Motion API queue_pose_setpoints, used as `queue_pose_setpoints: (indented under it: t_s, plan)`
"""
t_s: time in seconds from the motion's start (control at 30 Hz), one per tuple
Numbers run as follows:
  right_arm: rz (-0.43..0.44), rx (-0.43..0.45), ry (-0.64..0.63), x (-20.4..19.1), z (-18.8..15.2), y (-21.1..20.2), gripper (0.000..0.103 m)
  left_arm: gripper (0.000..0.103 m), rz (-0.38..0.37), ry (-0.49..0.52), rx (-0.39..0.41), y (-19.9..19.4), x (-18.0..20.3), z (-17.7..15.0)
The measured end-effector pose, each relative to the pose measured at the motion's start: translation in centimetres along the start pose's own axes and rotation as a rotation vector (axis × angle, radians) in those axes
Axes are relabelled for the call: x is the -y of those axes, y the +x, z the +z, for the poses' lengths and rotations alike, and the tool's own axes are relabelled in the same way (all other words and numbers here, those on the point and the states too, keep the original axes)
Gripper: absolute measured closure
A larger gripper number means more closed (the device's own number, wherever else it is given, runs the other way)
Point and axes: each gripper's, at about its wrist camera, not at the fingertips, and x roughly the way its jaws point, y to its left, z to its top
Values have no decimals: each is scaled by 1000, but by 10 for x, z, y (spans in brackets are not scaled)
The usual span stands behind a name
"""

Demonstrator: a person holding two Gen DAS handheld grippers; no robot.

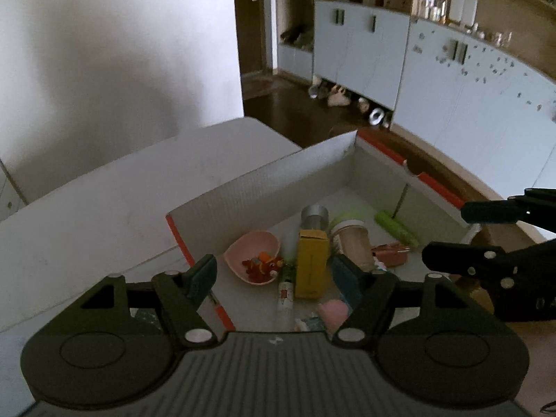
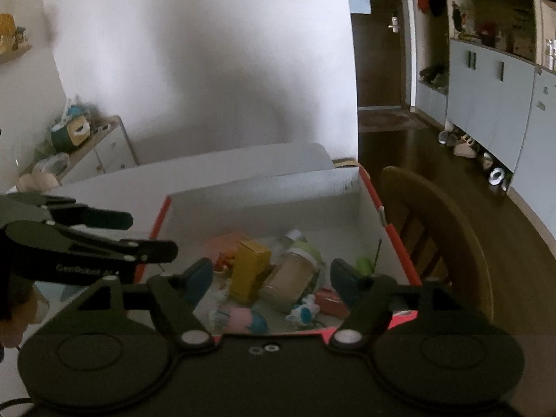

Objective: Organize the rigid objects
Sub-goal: 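Withdraw both grippers up and away from the red box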

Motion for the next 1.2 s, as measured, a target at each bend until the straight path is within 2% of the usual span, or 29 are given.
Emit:
queue_pose_setpoints:
  t_s: [0.1,0.17,0.27,0.37,0.5,0.53,0.97,1.2]
  plan:
    - [-5,28,15,-6,-2,-10,21,29,-24,-2,27,-13,-5,-6]
    - [-9,47,21,-12,-4,-17,15,21,-44,-10,46,-24,-10,-10]
    - [-11,78,28,-21,-7,-28,8,19,-65,-22,73,-37,-16,-16]
    - [-19,114,34,-31,-10,-40,2,13,-82,-30,82,-46,-21,-22]
    - [-41,156,42,-42,-16,-53,0,7,-117,-54,89,-57,-29,-30]
    - [-48,162,45,-44,-17,-56,0,0,-124,-59,90,-60,-30,-32]
    - [-71,167,121,-65,-45,-75,0,0,-116,8,106,-82,-34,-63]
    - [-92,178,134,-75,-53,-84,0,0,-164,11,117,-94,-39,-71]
